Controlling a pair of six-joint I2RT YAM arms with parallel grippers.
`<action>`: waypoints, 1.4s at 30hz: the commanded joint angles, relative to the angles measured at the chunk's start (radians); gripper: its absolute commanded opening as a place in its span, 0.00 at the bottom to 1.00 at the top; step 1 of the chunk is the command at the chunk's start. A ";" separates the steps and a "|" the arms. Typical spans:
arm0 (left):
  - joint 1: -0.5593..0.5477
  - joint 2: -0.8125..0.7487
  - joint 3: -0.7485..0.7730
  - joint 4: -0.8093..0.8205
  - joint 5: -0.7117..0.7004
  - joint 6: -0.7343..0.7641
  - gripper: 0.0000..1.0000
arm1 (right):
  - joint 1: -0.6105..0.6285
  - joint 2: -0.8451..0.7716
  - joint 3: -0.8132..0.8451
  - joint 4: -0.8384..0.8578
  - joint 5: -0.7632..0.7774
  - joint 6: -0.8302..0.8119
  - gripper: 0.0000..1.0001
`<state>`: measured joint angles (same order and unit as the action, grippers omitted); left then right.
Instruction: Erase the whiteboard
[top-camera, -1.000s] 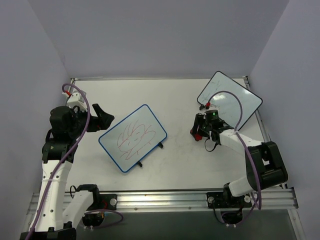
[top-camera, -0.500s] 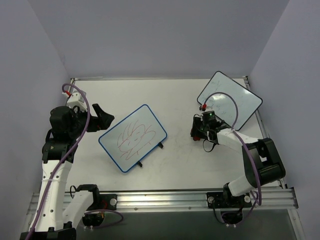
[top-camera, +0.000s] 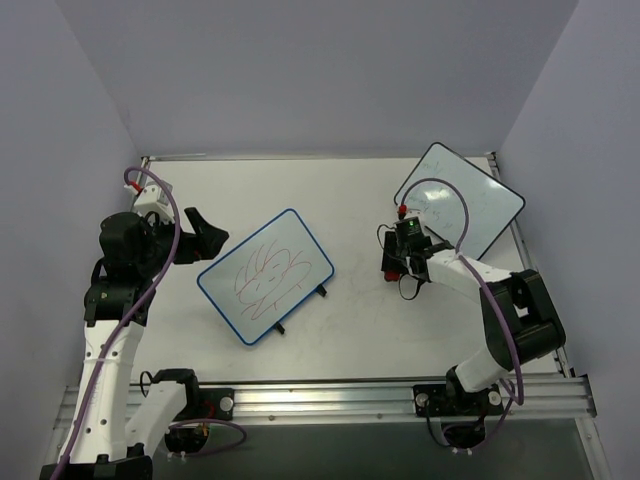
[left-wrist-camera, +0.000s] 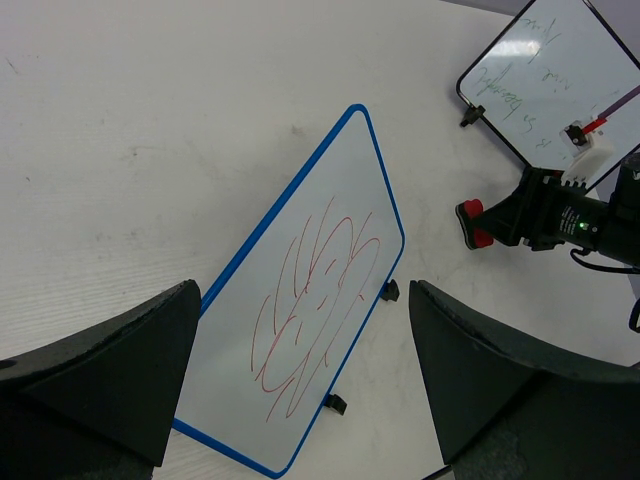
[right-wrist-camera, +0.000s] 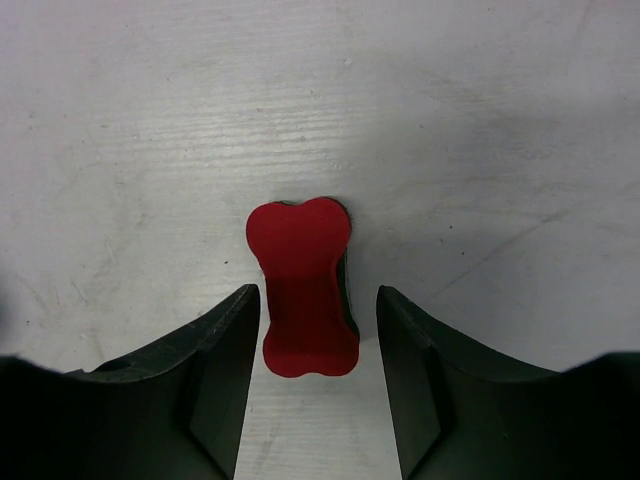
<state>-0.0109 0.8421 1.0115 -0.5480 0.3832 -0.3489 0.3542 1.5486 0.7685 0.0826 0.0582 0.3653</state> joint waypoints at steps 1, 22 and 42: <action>0.006 0.002 0.004 0.054 0.026 -0.004 0.94 | 0.015 0.011 0.038 -0.050 0.074 -0.005 0.45; 0.006 0.008 0.002 0.053 0.029 -0.004 0.94 | 0.068 0.057 0.084 -0.076 0.127 -0.012 0.40; 0.006 0.008 0.002 0.051 0.026 -0.002 0.94 | 0.081 0.084 0.089 -0.076 0.143 -0.008 0.29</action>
<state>-0.0109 0.8524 1.0115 -0.5449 0.3981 -0.3550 0.4267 1.6234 0.8234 0.0334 0.1665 0.3607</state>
